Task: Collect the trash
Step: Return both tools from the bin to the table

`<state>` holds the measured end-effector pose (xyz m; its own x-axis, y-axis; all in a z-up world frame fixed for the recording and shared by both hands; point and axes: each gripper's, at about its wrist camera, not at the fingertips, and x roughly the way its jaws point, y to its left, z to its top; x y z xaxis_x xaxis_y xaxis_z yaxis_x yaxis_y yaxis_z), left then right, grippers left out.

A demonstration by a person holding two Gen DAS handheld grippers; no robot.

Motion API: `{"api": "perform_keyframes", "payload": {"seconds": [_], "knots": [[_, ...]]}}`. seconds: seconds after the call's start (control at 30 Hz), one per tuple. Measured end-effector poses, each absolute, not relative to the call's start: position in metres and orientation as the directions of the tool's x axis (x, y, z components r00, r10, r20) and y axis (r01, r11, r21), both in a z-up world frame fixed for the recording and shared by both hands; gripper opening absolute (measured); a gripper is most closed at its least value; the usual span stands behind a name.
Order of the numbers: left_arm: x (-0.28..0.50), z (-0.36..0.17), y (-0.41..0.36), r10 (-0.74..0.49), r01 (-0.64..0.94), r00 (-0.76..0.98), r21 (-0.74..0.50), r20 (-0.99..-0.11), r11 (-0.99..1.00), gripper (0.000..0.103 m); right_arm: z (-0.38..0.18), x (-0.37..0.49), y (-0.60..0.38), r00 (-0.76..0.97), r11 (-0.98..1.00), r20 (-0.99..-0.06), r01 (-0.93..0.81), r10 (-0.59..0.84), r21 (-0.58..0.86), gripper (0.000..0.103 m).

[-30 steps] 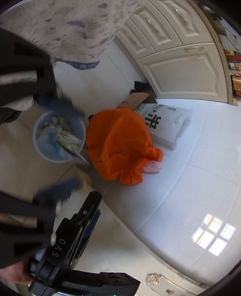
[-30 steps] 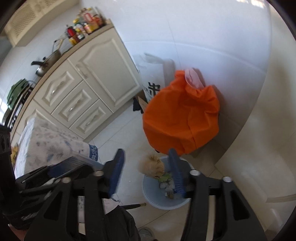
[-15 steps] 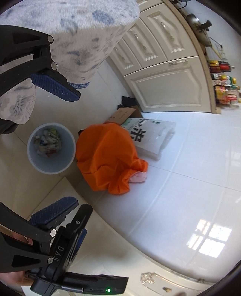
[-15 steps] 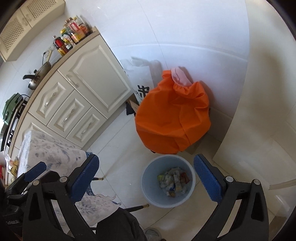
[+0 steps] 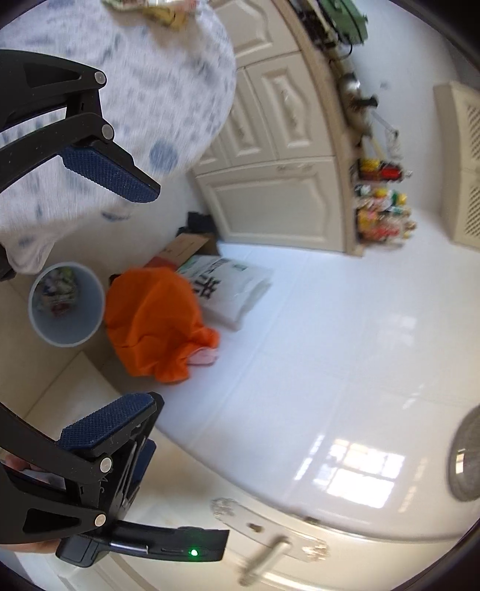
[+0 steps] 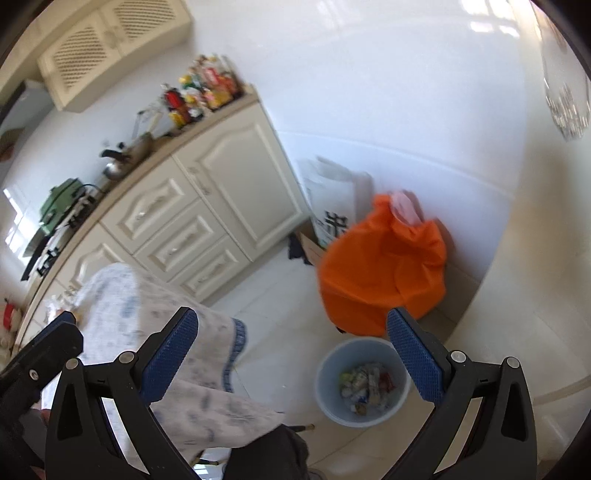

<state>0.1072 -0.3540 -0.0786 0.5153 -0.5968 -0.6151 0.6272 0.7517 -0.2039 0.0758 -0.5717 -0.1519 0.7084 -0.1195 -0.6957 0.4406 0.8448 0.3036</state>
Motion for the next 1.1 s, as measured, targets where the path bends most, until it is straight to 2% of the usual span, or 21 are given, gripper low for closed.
{"api": "perform_keyframes", "payload": {"seconds": [0.17, 0.7, 0.87, 1.1], "knots": [[0.088, -0.045, -0.270, -0.577, 0.580, 0.604, -0.193, -0.550, 0.791, 0.102, -0.120, 0.090, -0.520, 0.751, 0.895, -0.655, 0.345, -0.081, 0.284, 0.103], [0.052, -0.026, -0.079, -0.434, 0.404, 0.803, -0.162, -0.409, 0.900, 0.102, -0.057, 0.128, -0.361, 0.836, 0.970, -0.544, 0.070, 0.070, 0.233, 0.103], [0.044, -0.037, -0.044, -0.360, 0.339, 0.832, -0.128, -0.421, 0.932, 0.102, -0.051, 0.138, -0.323, 0.839, 0.979, -0.535, 0.009, 0.102, 0.201, 0.103], [0.056, -0.067, -0.021, -0.270, 0.244, 0.818, -0.120, -0.508, 0.962, 0.102, -0.066, 0.164, -0.278, 0.813, 0.986, -0.566, -0.055, 0.135, 0.155, 0.103]]}}
